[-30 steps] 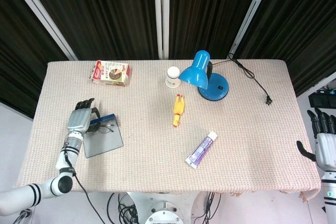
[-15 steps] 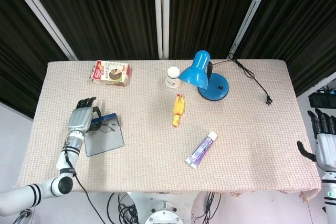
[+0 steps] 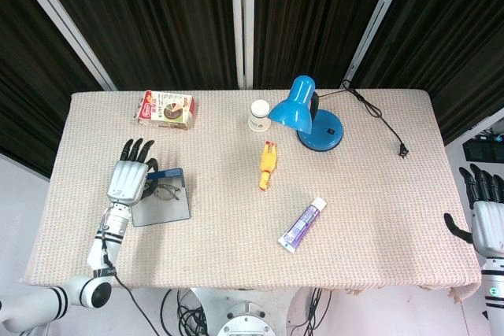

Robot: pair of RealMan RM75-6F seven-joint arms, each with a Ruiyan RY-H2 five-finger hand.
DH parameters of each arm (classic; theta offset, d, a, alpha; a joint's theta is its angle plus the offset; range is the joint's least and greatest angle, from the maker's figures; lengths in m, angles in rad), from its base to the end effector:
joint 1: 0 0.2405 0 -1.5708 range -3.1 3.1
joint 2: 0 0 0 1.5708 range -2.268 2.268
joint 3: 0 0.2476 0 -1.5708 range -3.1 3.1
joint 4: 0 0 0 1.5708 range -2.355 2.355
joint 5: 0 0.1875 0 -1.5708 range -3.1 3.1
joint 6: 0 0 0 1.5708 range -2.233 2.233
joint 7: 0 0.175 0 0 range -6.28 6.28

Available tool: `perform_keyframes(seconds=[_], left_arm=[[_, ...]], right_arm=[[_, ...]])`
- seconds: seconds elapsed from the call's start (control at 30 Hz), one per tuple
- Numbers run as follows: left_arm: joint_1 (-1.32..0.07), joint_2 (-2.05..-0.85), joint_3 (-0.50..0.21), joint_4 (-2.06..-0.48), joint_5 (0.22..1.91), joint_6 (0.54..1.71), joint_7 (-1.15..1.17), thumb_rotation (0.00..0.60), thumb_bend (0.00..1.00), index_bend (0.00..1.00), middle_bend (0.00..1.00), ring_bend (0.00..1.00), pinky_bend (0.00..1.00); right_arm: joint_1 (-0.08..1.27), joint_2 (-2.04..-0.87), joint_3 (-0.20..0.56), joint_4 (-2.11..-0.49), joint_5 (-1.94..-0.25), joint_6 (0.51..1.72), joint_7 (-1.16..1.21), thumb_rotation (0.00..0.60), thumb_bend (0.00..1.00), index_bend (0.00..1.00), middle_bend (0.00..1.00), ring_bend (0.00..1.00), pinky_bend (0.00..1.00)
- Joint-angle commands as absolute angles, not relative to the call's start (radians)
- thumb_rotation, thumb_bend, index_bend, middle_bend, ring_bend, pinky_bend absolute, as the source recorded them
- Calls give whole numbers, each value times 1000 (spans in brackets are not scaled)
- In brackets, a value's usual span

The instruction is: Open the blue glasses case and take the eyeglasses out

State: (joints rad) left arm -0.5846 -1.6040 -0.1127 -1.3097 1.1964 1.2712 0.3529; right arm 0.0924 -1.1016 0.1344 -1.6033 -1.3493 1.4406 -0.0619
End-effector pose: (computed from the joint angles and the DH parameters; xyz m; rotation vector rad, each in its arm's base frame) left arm -0.2029 0.3487 0.0320 -1.5900 -0.7577 -0.8978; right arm -0.3137 -0.2260 0.2000 1.2599 -0.8739 0.8110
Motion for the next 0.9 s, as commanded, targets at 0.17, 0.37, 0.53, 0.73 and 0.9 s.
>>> perform_keyframes(seconds=[0.17, 0.37, 0.53, 0.73, 0.9], left_arm=[[-561, -1663, -82, -1201, 1298, 1330, 353, 600, 391, 594, 89, 0, 0], [-557, -1695, -83, -1123, 1347, 1350, 348, 600, 391, 594, 92, 0, 0], [-557, -1721, -90, -1057, 1376, 1356, 317, 600, 392, 594, 93, 0, 0], [-560, -1725, -121, -1045, 1332, 1281, 270, 600, 382, 461, 95, 0, 0], [-557, -1706, -138, -1090, 1304, 1249, 280, 600, 254, 95, 65, 0, 0]], right_arm=[[94, -1102, 133, -1604, -1350, 1437, -64, 600, 235, 0, 0, 0, 0], [96, -1102, 132, -1605, -1350, 1433, -67, 600, 236, 0, 0, 0, 0], [95, -1103, 133, -1602, -1347, 1433, -65, 600, 236, 0, 0, 0, 0], [96, -1104, 132, -1600, -1346, 1430, -64, 600, 236, 0, 0, 0, 0], [96, -1107, 132, -1595, -1342, 1426, -63, 600, 235, 0, 0, 0, 0]])
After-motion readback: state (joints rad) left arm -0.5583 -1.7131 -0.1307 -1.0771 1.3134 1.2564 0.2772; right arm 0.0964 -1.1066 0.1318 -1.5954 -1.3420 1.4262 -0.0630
